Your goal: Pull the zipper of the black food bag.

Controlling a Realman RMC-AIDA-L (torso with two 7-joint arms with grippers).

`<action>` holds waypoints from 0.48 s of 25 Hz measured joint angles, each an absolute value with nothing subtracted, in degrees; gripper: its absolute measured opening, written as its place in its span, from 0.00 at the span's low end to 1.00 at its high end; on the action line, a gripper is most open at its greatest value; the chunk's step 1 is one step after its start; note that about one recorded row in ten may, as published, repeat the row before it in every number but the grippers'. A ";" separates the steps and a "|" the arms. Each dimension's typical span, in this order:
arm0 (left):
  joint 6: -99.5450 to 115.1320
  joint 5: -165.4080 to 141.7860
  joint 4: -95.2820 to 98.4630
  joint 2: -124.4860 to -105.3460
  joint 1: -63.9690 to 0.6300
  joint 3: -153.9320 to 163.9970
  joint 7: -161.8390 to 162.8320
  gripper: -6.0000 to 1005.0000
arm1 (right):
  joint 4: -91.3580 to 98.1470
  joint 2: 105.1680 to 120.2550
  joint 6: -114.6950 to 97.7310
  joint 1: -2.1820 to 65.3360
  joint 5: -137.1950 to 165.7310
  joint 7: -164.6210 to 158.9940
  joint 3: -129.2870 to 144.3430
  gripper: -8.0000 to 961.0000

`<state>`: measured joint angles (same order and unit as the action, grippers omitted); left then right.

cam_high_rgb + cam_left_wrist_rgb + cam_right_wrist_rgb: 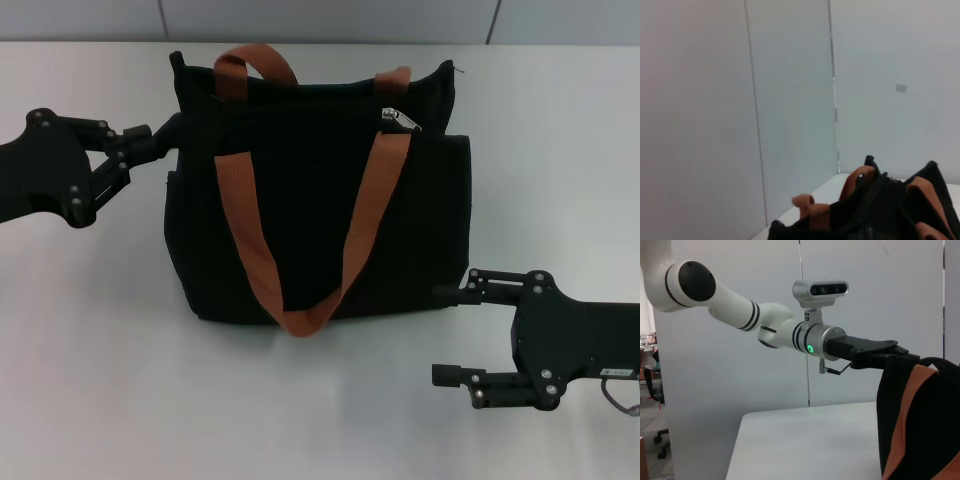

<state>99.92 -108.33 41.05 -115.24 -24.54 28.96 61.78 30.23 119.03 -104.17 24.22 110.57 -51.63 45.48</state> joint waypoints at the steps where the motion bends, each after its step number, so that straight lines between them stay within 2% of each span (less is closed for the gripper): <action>1: 99.66 -108.28 41.06 -115.29 -24.53 28.88 62.32 0.17 | 30.21 119.04 -104.16 24.23 110.57 -51.63 45.46 0.76; 7: 99.25 -108.35 41.05 -115.18 -24.55 29.13 63.85 0.18 | 30.18 119.06 -104.09 24.23 110.57 -51.64 45.27 0.76; 12: 99.60 -108.33 41.30 -115.11 -24.59 29.01 64.68 0.37 | 30.15 119.12 -103.52 24.21 110.57 -51.75 45.42 0.76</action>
